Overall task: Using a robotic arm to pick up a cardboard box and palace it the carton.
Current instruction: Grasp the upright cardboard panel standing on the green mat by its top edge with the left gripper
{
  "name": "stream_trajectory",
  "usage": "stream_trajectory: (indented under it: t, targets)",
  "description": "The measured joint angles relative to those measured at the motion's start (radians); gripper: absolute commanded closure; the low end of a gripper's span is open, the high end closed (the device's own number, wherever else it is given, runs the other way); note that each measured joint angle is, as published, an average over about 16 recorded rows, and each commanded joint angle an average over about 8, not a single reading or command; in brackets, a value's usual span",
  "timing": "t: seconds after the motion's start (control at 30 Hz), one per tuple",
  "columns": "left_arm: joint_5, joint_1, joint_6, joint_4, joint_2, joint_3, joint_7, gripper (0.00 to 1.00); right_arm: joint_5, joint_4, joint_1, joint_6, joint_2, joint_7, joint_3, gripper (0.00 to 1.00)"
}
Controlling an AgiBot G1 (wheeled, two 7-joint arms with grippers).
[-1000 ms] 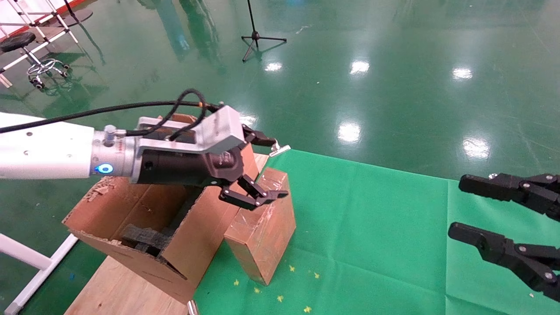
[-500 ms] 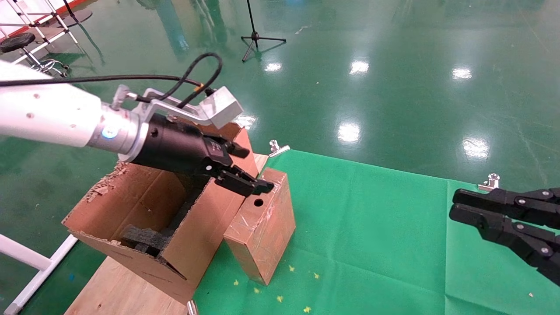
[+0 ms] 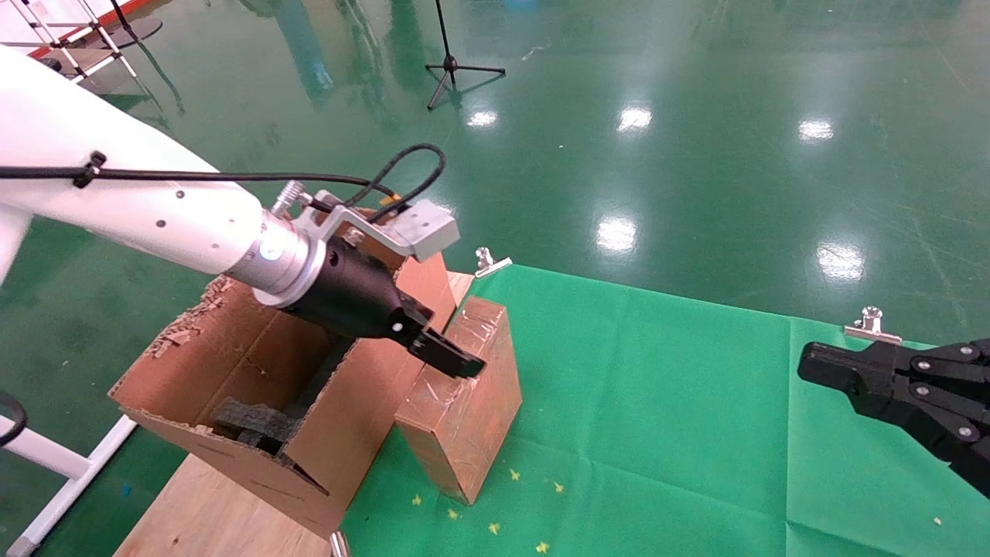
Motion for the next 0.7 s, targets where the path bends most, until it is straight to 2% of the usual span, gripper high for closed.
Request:
stream_trajectory:
  t: [0.5,0.53,0.57,0.7]
  targets:
    - [-0.012,-0.005,-0.015,-0.002,0.03,0.093,-0.006,0.0,0.0,0.0,0.0,0.0,0.0,0.0,0.0,0.99]
    - [-0.01,-0.004,-0.015,-0.003,0.032,0.098,-0.004,0.0,0.0,0.0,0.0,0.0,0.0,0.0,0.0,0.95]
    - [-0.009,-0.004,-0.015,-0.003,0.034,0.104,-0.001,0.0,0.0,0.0,0.0,0.0,0.0,0.0,0.0,0.84]
    - [-0.005,-0.005,-0.016,-0.003,0.038,0.12,0.006,0.01,0.0,0.0,0.0,0.0,0.0,0.0,0.0,0.34]
